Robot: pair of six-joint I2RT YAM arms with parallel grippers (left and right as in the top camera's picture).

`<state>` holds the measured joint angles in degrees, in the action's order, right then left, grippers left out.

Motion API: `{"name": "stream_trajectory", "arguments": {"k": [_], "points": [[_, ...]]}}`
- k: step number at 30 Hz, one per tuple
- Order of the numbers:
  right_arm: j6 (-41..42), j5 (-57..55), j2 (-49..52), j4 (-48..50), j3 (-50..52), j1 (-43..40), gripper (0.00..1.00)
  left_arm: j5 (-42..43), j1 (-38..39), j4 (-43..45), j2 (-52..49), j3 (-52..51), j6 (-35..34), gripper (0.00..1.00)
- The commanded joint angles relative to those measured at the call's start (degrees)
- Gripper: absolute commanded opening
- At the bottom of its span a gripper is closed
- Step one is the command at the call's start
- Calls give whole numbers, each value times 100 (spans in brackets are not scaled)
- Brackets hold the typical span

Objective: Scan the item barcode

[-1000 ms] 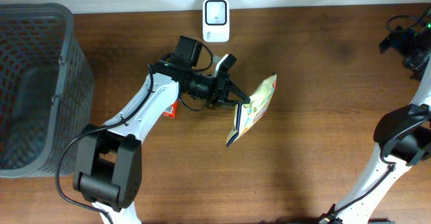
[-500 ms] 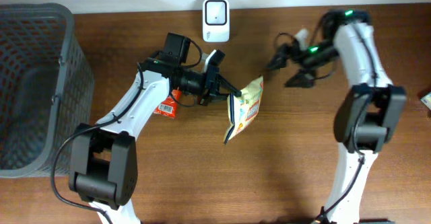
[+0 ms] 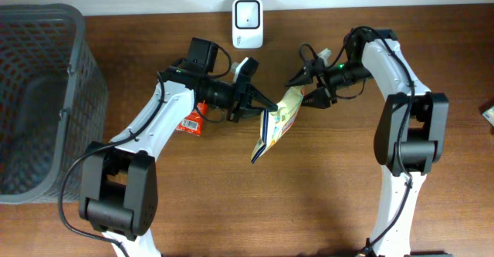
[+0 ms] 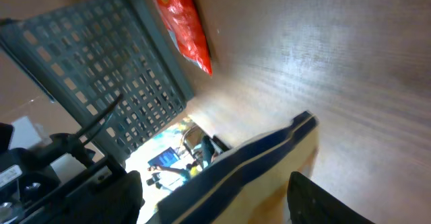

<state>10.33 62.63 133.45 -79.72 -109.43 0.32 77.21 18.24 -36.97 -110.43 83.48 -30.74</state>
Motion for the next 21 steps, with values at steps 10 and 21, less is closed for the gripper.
{"name": "stream_trajectory", "arguments": {"k": [10,21], "points": [[-407,-376,-85,-852,52,304,48,-859,7,361,140,111,-219,0],[1792,-2238,-85,1010,52,1456,43,-5327,-20,-332,140,111,-262,0]]}}
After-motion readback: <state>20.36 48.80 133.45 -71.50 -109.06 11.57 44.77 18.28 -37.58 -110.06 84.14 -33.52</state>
